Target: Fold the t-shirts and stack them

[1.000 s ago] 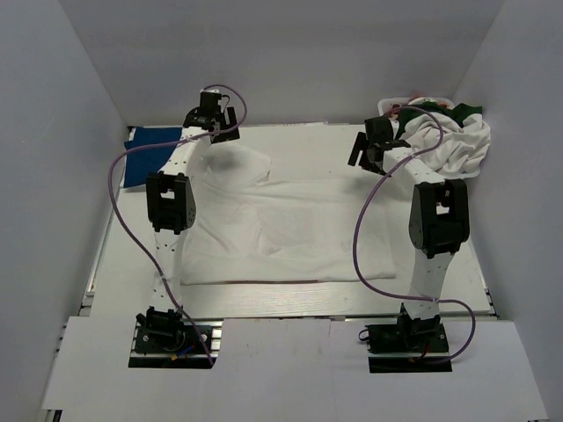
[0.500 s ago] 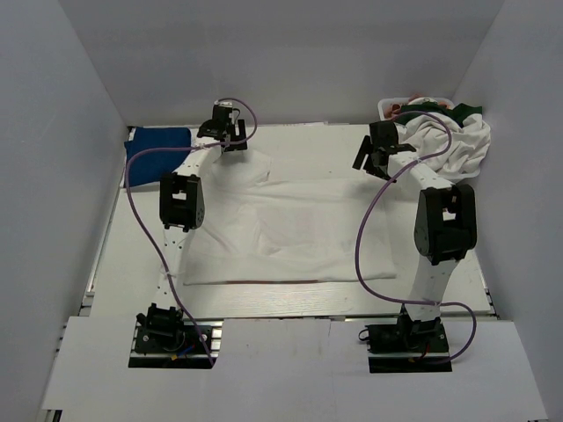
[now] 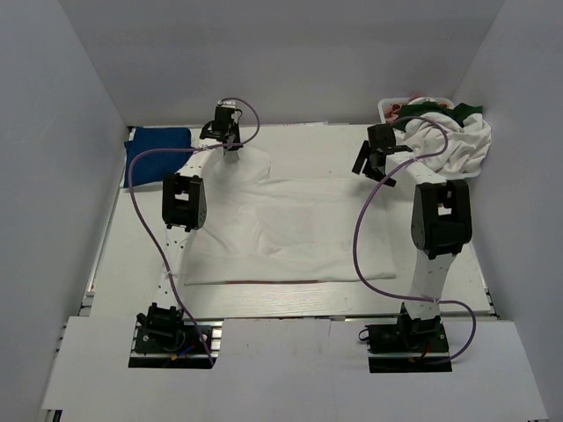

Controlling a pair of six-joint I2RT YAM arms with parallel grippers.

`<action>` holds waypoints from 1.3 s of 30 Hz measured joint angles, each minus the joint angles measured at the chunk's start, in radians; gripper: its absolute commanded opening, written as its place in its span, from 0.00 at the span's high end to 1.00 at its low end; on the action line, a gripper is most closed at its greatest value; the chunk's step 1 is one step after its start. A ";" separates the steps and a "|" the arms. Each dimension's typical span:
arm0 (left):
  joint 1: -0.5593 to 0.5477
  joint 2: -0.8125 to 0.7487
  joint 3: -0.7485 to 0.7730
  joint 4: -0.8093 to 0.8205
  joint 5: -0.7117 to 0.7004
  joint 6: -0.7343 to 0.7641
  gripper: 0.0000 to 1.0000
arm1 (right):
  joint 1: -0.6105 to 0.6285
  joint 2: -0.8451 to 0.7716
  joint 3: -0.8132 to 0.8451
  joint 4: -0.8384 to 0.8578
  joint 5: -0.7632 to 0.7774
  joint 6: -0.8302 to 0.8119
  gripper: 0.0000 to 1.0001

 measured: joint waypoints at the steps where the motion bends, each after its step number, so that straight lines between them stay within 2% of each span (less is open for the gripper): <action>1: 0.000 0.000 0.000 0.005 0.003 -0.004 1.00 | 0.000 0.009 0.007 -0.003 0.001 0.001 0.10; 13: 0.012 -0.053 -0.119 0.128 -0.067 0.029 1.00 | 0.007 0.212 0.241 -0.076 -0.003 0.110 0.11; 18: 0.012 -0.070 -0.148 0.169 -0.068 0.045 1.00 | 0.015 0.240 0.253 -0.079 0.016 0.133 0.14; 19: 0.012 -0.082 -0.173 0.185 -0.061 0.048 1.00 | 0.018 0.245 0.253 -0.079 0.019 0.137 0.18; 21: 0.012 -0.105 -0.220 0.210 -0.050 0.055 1.00 | 0.021 0.256 0.254 -0.081 0.024 0.143 0.21; 23: 0.012 -0.126 -0.263 0.236 -0.046 0.061 1.00 | 0.024 0.262 0.258 -0.086 0.032 0.145 0.33; 24: 0.012 -0.135 -0.279 0.249 -0.045 0.064 1.00 | 0.021 0.264 0.259 -0.090 0.034 0.147 0.45; 29: 0.012 -0.189 -0.360 0.299 -0.044 0.071 1.00 | 0.007 0.252 0.235 -0.086 0.038 0.154 0.72; 32: 0.013 -0.245 -0.425 0.344 -0.038 0.072 1.00 | 0.003 0.241 0.218 -0.078 0.037 0.151 0.97; 33: 0.012 -0.269 -0.449 0.358 -0.032 0.072 1.00 | 0.003 0.240 0.218 -0.077 0.034 0.147 1.00; 39: 0.010 -0.449 -0.657 0.454 -0.013 0.079 1.00 | 0.018 0.216 0.184 -0.055 0.033 0.114 1.00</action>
